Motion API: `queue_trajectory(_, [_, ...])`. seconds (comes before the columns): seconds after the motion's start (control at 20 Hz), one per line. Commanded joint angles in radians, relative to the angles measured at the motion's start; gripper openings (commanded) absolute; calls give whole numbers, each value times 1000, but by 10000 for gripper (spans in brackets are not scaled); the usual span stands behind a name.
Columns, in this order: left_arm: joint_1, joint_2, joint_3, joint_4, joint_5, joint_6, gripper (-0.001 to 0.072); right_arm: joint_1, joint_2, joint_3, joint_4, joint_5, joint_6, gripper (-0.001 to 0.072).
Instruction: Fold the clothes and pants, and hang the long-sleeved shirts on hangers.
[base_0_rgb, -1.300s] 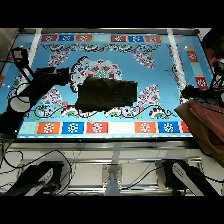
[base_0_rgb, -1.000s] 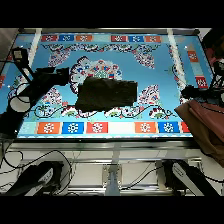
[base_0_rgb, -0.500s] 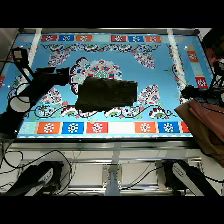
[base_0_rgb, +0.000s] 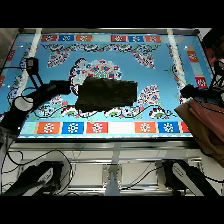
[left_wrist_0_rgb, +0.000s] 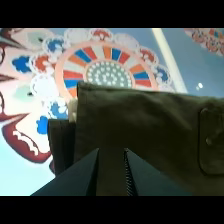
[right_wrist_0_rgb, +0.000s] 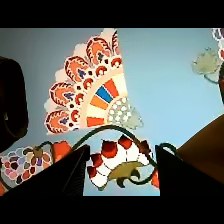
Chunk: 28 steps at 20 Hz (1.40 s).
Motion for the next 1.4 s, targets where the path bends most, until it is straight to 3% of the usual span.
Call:
queue_trajectory(0.0, [76, -77, -23, 39, -169, -113, 549, -1, 0, 1, 62, 0, 1, 462])
queue_trajectory(0.05, [93, -104, -23, 66, -215, -126, 660, -1, 0, 1, 76, 0, 1, 462])
queue_trajectory(0.25, [99, -187, -23, 148, -344, -133, 661, -1, 0, 1, 89, -2, 1, 462])
queue_trajectory(0.3, [99, -200, -23, 148, -358, -196, 661, -1, 0, 1, 89, -2, 1, 462])
queue_trajectory(0.4, [99, -215, -24, 154, -407, -412, 661, -1, 0, 1, 89, -3, 1, 462])
queue_trajectory(0.55, [99, -218, -39, 154, -434, -480, 662, -1, 0, 1, 92, -3, 1, 463])
queue_trajectory(0.75, [99, -225, -47, 141, -393, -581, 661, -1, 0, 1, 143, -5, 1, 462])
queue_trajectory(0.95, [59, -240, -48, 133, -322, -597, 661, -1, 0, 1, 157, -15, 1, 462])
queue_trajectory(1.2, [-47, -251, -47, 135, -112, -661, 660, -1, 0, 1, 158, -18, 1, 462])
queue_trajectory(1.35, [-50, -287, -48, 151, -101, -675, 643, -1, 0, 1, 164, -18, 1, 462])
